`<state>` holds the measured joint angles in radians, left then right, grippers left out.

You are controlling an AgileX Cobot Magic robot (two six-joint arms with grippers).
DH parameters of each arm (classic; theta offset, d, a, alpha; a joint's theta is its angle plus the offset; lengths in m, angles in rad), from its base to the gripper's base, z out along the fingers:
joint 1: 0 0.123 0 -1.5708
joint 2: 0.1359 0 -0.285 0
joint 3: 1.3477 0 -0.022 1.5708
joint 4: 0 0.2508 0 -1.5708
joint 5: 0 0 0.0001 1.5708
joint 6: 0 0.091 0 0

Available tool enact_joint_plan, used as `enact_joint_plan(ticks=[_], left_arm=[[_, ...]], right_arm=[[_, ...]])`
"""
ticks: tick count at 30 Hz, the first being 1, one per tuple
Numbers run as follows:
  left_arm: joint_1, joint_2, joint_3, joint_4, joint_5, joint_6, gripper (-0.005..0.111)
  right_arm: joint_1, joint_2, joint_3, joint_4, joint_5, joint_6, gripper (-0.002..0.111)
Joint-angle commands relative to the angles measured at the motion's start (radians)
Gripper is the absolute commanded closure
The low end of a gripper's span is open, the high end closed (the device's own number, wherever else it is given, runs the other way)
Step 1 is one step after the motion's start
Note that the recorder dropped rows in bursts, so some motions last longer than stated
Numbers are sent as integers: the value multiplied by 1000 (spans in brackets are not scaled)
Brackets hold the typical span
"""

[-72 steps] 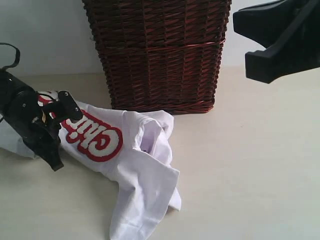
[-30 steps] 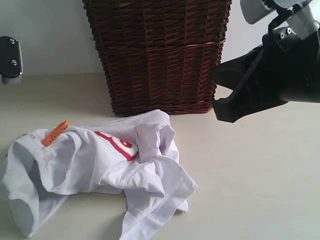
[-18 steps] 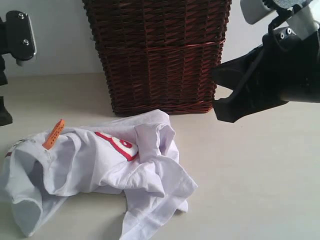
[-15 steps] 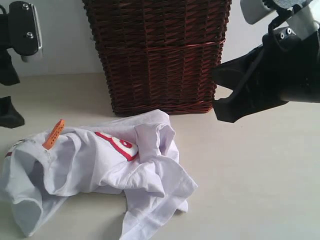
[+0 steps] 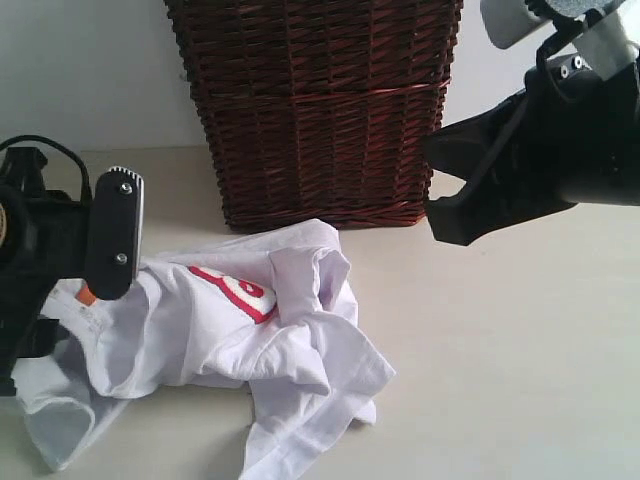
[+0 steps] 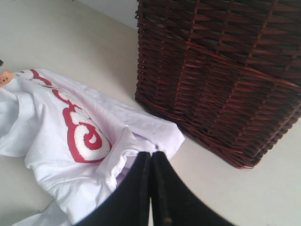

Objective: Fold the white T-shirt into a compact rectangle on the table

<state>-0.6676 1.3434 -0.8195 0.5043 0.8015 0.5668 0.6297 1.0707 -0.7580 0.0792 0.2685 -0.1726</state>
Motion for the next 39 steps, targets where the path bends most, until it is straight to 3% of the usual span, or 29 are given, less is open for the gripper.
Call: enact_joint_plan(ticks=[1, 6, 8, 9, 11, 14, 16, 20, 21, 28, 35, 39], left_arm=[[-10, 0, 24, -65, -185, -24, 38], [-10, 34, 24, -22, -230, -24, 42], [-10, 75, 24, 31, -188, -24, 57], [-10, 113, 24, 65, -145, -24, 71], [-10, 158, 24, 90, -84, -26, 80], [-10, 170, 24, 90, -128, -78, 67], [-10, 172, 24, 90, -164, -110, 50], [-12, 202, 24, 82, -168, -126, 48], [-12, 210, 24, 78, -168, -126, 51], [-12, 250, 24, 71, -133, -126, 105], [-12, 139, -20, 64, -135, -124, 107], [-12, -8, -114, -158, -133, 18, 107]], right_arm=[[-2, 1, 6, 1, -3, 0, 108], [-2, 1, 6, 1, -3, 0, 108], [-2, 1, 6, 1, -3, 0, 108], [-2, 1, 6, 1, -3, 0, 108], [-2, 1, 6, 1, -1, 2, 108], [-2, 1, 6, 1, -1, 2, 108], [-2, 1, 6, 1, -1, 2, 108], [-2, 1, 6, 1, -1, 2, 108], [-2, 1, 6, 1, -1, 2, 108], [-2, 1, 6, 1, -1, 0, 108], [-2, 1, 6, 1, -1, 2, 108], [-2, -1, 6, -22, -1, 35, 108]])
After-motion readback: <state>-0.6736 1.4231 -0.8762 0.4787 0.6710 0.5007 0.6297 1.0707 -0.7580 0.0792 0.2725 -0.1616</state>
